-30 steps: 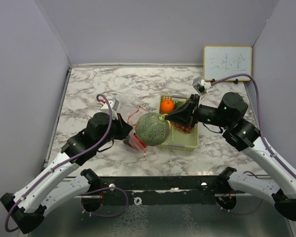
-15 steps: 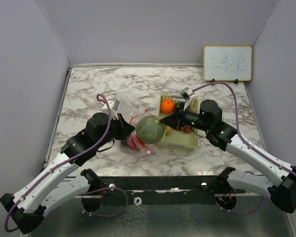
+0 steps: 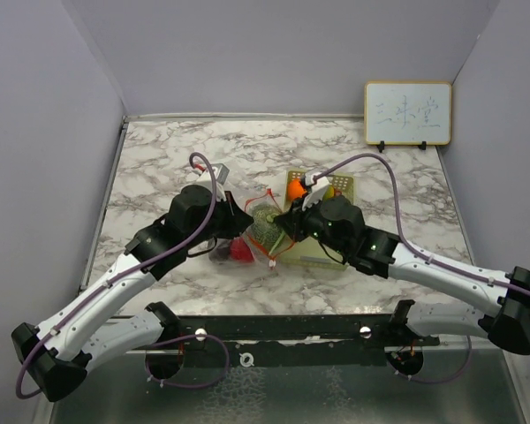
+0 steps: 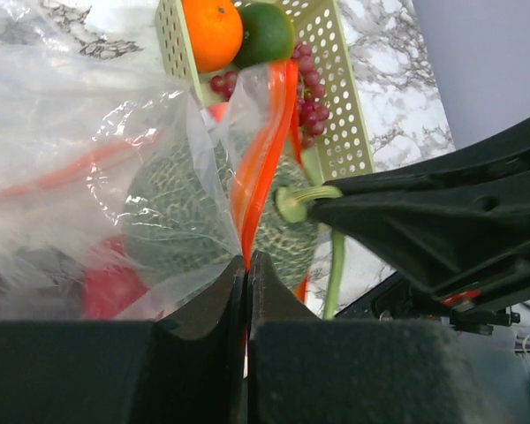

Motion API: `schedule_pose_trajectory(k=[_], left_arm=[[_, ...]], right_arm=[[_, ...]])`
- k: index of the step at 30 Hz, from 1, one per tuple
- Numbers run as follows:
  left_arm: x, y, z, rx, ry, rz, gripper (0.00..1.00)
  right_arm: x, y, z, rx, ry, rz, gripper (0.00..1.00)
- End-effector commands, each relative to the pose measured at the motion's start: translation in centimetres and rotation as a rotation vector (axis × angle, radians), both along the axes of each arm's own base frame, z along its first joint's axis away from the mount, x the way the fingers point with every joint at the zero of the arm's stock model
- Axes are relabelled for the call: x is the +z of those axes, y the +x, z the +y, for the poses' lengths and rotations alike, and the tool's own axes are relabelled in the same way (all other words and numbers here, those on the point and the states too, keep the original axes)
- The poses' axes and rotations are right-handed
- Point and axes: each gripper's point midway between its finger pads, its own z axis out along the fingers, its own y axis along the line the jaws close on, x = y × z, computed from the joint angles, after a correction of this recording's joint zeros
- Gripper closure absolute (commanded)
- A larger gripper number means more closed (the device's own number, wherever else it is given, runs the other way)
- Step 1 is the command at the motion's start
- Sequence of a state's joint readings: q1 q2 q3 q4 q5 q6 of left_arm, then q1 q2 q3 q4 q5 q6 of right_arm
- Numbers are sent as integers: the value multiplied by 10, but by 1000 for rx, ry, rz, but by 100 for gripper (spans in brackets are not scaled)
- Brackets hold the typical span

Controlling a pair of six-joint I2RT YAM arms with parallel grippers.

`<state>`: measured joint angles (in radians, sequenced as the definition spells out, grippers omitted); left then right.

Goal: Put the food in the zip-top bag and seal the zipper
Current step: Place the fake fruit in the zipper food storage bag.

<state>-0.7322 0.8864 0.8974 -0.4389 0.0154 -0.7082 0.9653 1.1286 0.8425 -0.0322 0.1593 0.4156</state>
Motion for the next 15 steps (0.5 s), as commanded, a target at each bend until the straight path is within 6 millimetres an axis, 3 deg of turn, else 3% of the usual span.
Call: schedule_pose_trajectory(k=[1, 6, 13, 15], left_arm=[[38, 5, -10, -32, -64, -76, 100], [37, 7, -15, -39, -67, -63, 100], [9, 1, -20, -54, -83, 2, 100], [4, 0, -21, -54, -91, 10, 100]], right_arm=[[7, 19, -8, -167, -67, -73, 98], [10, 21, 10, -161, -71, -99, 99], [52, 27, 26, -137, 33, -195, 98], [54, 25, 36, -98, 38, -199, 98]])
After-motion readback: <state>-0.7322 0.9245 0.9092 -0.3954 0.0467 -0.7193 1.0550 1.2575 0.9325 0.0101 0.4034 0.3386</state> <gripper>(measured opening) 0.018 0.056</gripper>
